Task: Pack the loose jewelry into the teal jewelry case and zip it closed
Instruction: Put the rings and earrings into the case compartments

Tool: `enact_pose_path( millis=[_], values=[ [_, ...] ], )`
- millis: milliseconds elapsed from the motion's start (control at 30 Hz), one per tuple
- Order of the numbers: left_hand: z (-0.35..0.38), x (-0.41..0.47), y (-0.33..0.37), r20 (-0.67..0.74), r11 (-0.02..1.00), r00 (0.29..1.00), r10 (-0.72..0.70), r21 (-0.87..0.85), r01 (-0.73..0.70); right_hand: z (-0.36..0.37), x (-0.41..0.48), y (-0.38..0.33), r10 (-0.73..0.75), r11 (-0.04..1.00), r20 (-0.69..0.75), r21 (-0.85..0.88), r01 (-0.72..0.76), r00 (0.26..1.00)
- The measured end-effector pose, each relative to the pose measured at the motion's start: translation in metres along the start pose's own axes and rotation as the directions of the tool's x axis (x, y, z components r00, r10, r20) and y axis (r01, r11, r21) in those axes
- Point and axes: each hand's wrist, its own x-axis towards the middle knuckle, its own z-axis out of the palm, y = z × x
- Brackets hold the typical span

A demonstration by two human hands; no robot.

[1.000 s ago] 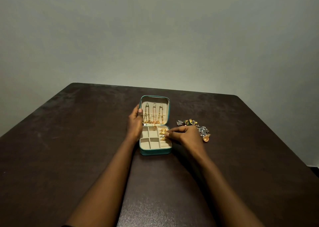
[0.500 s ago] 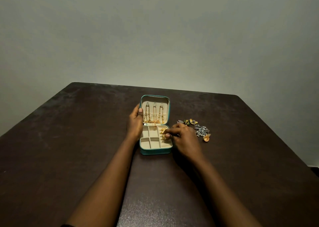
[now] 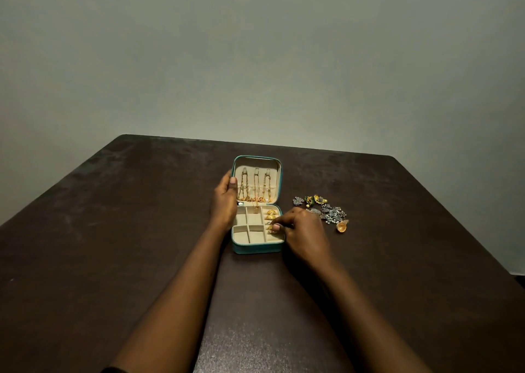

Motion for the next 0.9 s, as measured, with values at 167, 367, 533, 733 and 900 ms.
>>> enact_pose_path(
  millis=[167, 367, 533, 733, 900],
  values=[
    [0.000, -0.001, 0.001, -0.010, 1.000, 1.000, -0.007, -0.010, 0.007, 0.002, -0.002, -0.002, 0.021, 1.000, 0.010, -0.019, -0.020, 1.000],
    [0.001, -0.003, 0.002, 0.006, 1.000, 1.000, -0.001, -0.013, 0.001, -0.002, -0.004, -0.004, 0.078, 0.997, 0.008, 0.024, -0.078, 0.997],
    [0.000, -0.003, 0.001, 0.014, 1.000, 1.000, 0.020, -0.013, -0.020, -0.003, -0.004, -0.003, 0.099, 0.994, -0.015, 0.048, -0.098, 0.995],
    [0.000, -0.002, 0.001, 0.012, 1.000, 1.000, 0.015, -0.009, -0.015, 0.001, 0.000, 0.002, 0.135, 0.983, -0.015, 0.131, -0.132, 0.991],
    [-0.001, -0.001, 0.000, 0.012, 1.000, 1.000, 0.013, 0.006, -0.013, 0.000, 0.000, 0.006, 0.198, 0.902, 0.051, 0.381, -0.202, 0.979]
  ],
)
